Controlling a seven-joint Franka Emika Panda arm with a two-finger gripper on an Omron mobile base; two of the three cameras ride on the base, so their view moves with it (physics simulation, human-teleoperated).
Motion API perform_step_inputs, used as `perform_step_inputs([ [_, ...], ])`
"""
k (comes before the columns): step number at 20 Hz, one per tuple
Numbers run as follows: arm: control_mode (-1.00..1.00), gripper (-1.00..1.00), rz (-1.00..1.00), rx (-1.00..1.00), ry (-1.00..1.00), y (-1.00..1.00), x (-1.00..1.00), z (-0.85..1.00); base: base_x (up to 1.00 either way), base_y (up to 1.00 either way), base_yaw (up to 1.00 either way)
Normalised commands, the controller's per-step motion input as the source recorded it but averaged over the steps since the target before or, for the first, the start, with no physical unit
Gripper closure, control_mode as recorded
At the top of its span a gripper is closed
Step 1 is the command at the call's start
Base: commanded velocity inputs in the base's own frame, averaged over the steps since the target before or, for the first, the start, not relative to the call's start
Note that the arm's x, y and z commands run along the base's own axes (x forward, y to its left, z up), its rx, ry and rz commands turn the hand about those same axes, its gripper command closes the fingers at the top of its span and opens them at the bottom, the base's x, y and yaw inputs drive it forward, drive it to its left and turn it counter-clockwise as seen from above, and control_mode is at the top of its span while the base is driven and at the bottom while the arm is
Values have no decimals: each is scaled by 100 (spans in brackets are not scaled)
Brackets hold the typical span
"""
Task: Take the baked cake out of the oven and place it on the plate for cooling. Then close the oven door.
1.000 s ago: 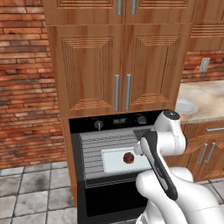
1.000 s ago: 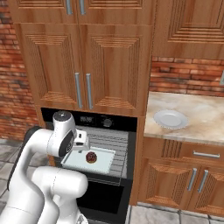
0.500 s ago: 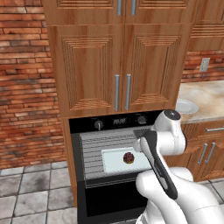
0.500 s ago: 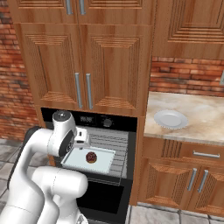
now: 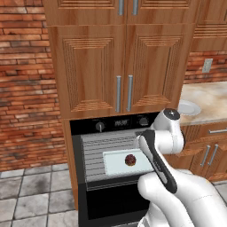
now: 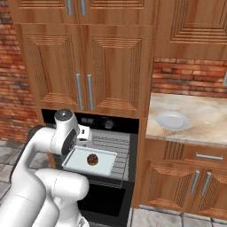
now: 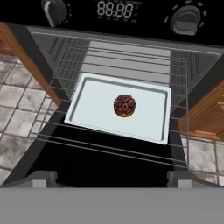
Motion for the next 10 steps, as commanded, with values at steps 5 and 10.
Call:
perform_step_inputs([
  [5,-100,-100,-3,0,-2,0,21,-10,0,0,0],
  [10,-100,-100,-2,0,-3,0,18,-8,0,0,0],
])
